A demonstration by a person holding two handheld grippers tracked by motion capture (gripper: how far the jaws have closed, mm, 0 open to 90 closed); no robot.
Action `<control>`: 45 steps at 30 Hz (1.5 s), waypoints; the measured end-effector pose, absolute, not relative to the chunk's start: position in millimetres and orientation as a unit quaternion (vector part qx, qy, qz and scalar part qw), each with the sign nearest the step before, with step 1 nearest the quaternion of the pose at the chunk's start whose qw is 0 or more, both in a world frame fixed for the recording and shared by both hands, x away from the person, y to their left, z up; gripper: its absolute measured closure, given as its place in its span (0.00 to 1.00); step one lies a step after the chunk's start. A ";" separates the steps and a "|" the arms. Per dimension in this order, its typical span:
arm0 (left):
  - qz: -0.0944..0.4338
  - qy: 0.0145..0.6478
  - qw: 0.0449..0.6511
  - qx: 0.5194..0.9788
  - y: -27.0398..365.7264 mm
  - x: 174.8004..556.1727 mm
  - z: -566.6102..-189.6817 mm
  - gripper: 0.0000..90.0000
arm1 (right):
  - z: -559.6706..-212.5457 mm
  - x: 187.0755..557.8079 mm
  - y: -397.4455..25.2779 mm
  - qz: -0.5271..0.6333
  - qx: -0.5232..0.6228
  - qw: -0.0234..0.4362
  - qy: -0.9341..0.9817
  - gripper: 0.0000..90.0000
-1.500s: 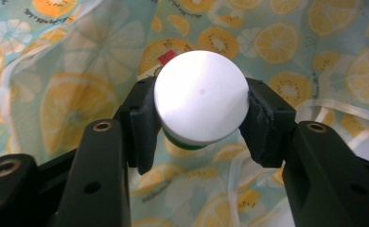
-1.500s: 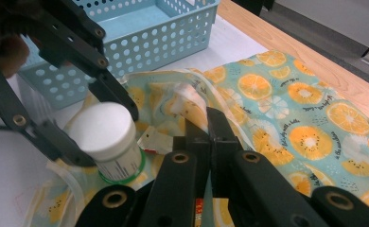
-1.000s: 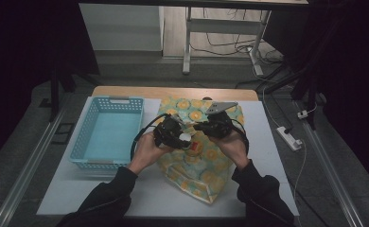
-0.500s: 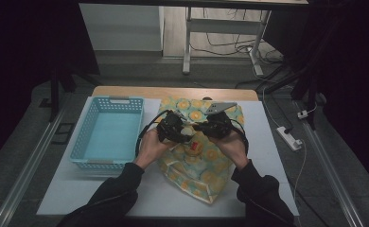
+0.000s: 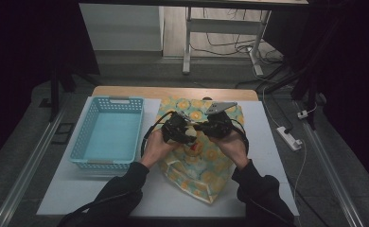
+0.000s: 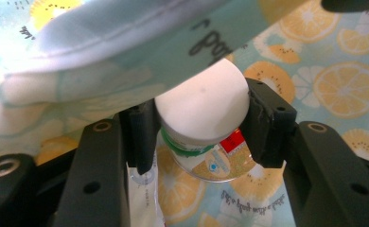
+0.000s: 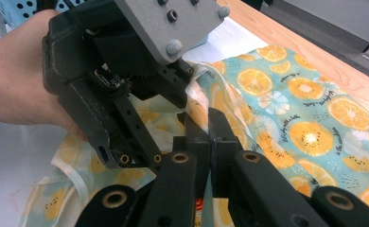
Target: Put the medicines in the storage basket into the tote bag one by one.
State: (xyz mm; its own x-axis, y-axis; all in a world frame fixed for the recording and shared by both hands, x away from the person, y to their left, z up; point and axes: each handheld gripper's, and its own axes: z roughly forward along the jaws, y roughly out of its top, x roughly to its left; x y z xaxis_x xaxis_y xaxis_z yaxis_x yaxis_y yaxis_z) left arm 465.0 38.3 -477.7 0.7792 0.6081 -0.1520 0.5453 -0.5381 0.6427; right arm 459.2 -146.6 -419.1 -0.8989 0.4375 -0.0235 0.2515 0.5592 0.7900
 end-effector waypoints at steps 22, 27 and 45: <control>0.041 0.309 0.366 0.877 44.9 444.8 -457.1 0.24 | -418.7 458.7 -146.8 0.426 0.197 0.109 0.876 0.99; 0.042 0.311 0.371 0.874 50.7 436.4 -454.6 0.18 | -419.2 458.4 -146.2 0.426 0.197 0.108 0.876 0.99; 0.006 0.279 0.390 0.878 62.2 410.3 -459.2 0.01 | -419.5 456.6 -143.9 0.425 0.193 0.109 0.878 0.99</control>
State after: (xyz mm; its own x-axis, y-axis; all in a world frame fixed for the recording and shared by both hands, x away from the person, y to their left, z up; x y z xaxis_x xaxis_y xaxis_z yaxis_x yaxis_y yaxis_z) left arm 410.3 62.2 -459.2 0.8443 0.4946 -0.2061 0.4847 -0.5409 0.6874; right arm 456.6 -143.9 -419.5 -0.9014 0.4322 -0.0272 0.2467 0.5639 0.7881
